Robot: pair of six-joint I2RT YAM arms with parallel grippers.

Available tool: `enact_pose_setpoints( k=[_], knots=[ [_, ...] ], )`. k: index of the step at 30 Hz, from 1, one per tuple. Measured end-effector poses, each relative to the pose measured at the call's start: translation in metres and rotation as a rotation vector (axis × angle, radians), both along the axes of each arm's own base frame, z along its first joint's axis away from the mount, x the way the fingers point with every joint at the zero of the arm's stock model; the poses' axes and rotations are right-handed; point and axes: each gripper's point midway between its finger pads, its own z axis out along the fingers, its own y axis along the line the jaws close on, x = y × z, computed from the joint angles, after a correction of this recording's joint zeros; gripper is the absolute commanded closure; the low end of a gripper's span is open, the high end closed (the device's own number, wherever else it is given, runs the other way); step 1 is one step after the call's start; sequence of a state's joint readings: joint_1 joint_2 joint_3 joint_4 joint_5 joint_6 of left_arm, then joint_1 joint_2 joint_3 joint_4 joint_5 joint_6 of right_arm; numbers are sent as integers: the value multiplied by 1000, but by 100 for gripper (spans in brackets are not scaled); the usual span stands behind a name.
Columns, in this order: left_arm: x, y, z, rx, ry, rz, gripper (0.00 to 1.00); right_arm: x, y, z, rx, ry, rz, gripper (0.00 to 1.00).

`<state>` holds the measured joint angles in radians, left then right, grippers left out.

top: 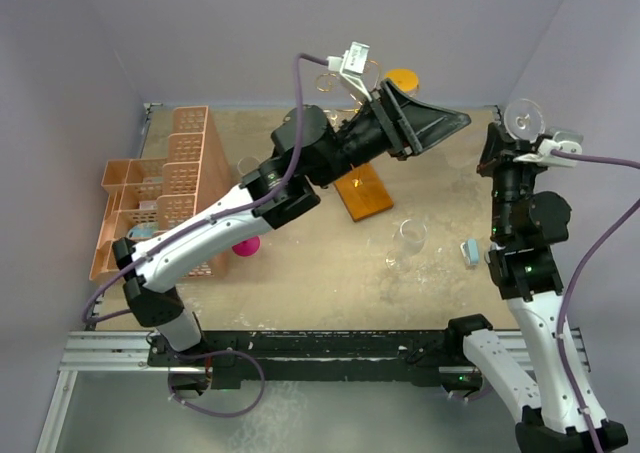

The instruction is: Place the wine glass upside down on the wine glass rack

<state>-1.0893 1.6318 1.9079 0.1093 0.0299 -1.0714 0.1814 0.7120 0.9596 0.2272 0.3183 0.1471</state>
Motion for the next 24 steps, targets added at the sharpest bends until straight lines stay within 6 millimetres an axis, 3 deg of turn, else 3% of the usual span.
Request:
enact_pose_setpoints(
  k=[4,10,13,19,24],
  knots=[
    [17,-29,-22,63,36,8,47,-1,4,-9,-55,13,16,100],
    [38,-67,-68,171,99,11,46,-14,19,6,-123,-44,80,100],
    [46,-82,-74,195,102,13,46,-20,26,13,-151,-76,113,100],
    [47,-83,-70,192,86,17,46,-21,35,16,-188,-90,151,100],
    [52,-70,-84,217,110,74,51,-18,36,15,-190,-88,149,100]
  ],
)
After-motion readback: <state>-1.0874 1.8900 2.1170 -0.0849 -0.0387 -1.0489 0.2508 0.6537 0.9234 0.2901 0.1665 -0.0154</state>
